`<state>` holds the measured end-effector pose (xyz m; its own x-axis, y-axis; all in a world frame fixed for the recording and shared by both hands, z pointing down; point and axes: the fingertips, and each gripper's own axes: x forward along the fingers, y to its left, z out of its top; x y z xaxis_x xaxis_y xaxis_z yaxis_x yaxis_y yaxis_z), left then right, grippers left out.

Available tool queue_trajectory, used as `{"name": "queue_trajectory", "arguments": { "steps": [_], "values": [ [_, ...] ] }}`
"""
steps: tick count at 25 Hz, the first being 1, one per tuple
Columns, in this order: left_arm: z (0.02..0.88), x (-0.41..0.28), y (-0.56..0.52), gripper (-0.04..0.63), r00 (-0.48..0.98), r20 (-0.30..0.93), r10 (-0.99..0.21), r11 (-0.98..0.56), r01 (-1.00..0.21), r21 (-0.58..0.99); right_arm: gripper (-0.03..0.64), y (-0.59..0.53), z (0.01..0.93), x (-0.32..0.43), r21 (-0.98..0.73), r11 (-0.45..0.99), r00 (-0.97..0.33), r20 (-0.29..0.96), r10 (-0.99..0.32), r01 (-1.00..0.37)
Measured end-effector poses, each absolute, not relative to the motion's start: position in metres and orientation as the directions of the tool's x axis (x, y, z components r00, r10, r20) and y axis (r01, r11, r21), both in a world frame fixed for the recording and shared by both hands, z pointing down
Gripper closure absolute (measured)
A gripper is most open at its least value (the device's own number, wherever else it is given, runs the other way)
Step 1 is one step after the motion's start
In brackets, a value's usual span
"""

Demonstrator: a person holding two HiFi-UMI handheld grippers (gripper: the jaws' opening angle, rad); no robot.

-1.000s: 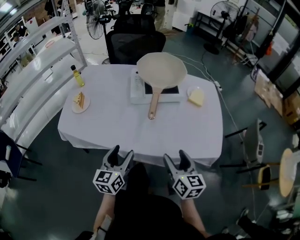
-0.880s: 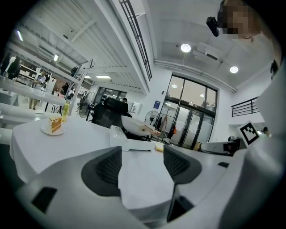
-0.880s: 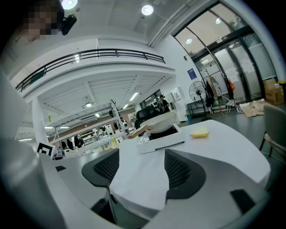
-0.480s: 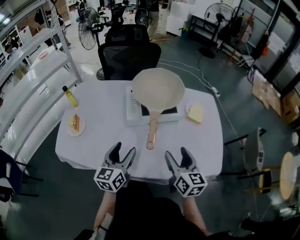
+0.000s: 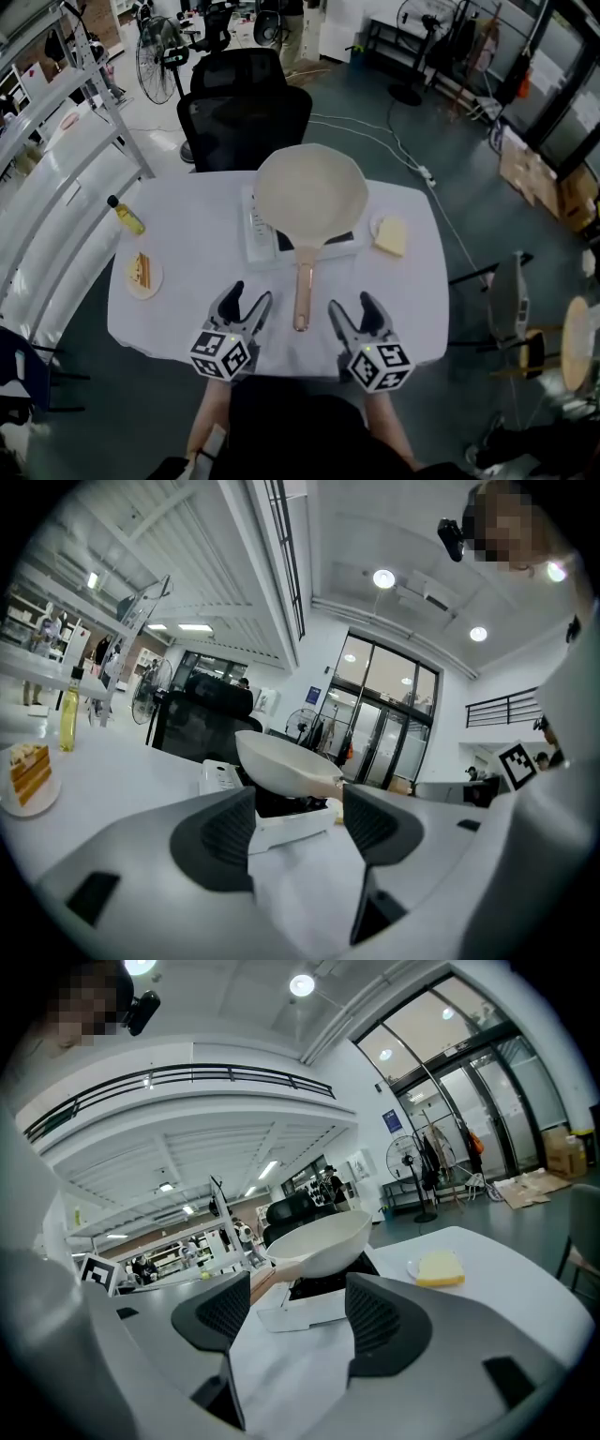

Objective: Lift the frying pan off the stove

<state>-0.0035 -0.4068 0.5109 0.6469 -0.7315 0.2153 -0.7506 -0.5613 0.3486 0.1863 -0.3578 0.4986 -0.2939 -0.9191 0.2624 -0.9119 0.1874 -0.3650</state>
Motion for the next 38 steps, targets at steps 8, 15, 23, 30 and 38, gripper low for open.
{"name": "queue_trajectory", "arguments": {
  "steps": [8, 15, 23, 30, 38],
  "values": [
    [0.521, 0.027, -0.441, 0.319, 0.784, 0.2, -0.587, -0.611, -0.591, 0.527, 0.324, -0.379, 0.498, 0.171, -0.521, 0.225, -0.389, 0.229, -0.892, -0.823],
    [0.528, 0.064, -0.463, 0.319, 0.904, 0.151, -0.401, -0.578, -0.377, 0.724, 0.324, -0.392, 0.499, 0.143, -0.707, 0.226, -0.51, 0.217, -0.833, -0.67],
    [0.533, 0.099, -0.49, 0.314, 0.962, 0.062, -0.266, -0.475, -0.187, 0.86, 0.324, -0.401, 0.527, 0.12, -0.816, 0.171, -0.6, 0.247, -0.761, -0.553],
    [0.531, 0.134, -0.504, 0.314, 0.992, -0.013, -0.126, -0.4, -0.039, 0.916, 0.324, -0.416, 0.532, 0.098, -0.847, 0.232, -0.712, 0.218, -0.667, -0.477],
    [0.535, 0.159, -0.506, 0.327, 0.996, -0.085, -0.04, -0.272, 0.071, 0.96, 0.441, -0.429, 0.531, 0.095, -0.872, 0.246, -0.732, 0.17, -0.66, -0.424]
  ]
}}
